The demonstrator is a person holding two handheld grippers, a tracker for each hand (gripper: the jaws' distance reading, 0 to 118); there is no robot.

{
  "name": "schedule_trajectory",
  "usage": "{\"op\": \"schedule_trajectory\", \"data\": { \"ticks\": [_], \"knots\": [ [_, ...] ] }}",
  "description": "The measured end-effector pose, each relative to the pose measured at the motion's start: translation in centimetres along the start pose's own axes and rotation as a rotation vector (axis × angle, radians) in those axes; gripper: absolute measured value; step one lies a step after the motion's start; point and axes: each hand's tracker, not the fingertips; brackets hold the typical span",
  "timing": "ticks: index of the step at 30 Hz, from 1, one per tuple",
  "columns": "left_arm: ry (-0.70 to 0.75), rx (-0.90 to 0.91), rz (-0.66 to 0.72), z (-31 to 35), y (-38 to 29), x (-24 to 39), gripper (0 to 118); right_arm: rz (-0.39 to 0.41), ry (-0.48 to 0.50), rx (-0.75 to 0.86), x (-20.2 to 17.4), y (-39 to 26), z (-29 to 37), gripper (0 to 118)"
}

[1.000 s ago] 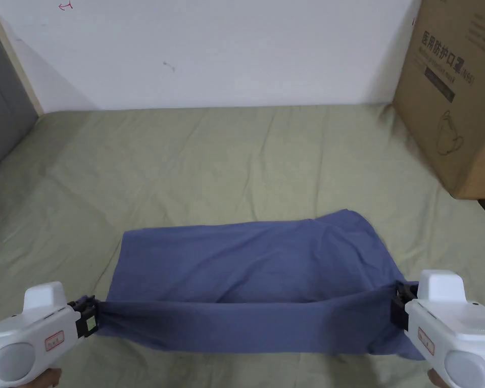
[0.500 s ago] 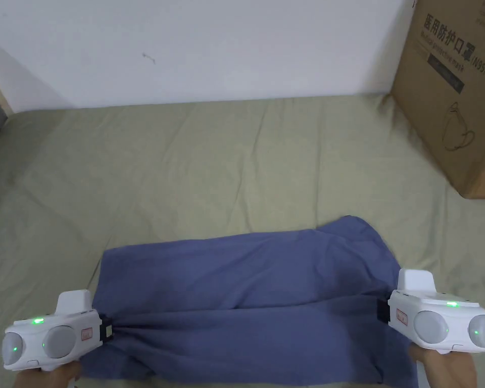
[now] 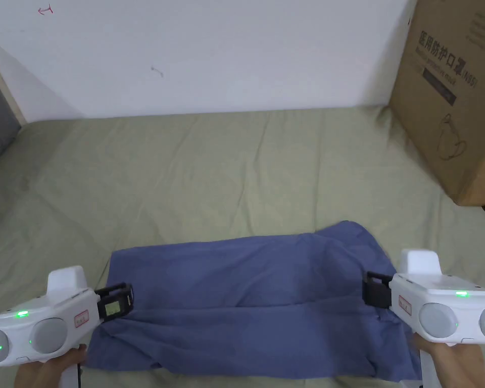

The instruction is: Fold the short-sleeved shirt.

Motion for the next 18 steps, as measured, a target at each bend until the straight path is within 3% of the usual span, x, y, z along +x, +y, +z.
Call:
{"op": "schedule_trajectory", "data": {
  "ticks": [9,11,12,15,16,17,18],
  "knots": [
    [-0.018,0.361,-0.045,13.0,0.5,3.6,105,0.044,-0.007,0.356,-0.8,1.6,12.8,85],
    [-0.013,0.422,-0.054,14.3,-0.2,3.8,99,0.055,-0.015,0.404,-1.2,0.9,14.6,83],
    [-0.016,0.451,-0.066,15.1,-0.7,4.1,93,0.065,-0.018,0.427,-1.3,0.5,15.3,79],
    [-0.009,0.485,-0.107,16.3,-1.8,4.6,45,0.093,-0.025,0.444,-1.6,-0.6,16.7,55],
    [-0.014,0.484,-0.112,16.7,-2.1,4.7,16,0.094,-0.021,0.444,-1.5,-0.8,17.0,31],
    [-0.023,0.490,-0.118,16.9,-2.5,4.8,1,0.089,-0.011,0.450,-1.4,-1.1,17.3,7],
    [-0.030,0.494,-0.124,16.9,-2.9,4.7,0,0.073,-0.025,0.462,-1.2,-1.4,17.5,0]
  ]
}}
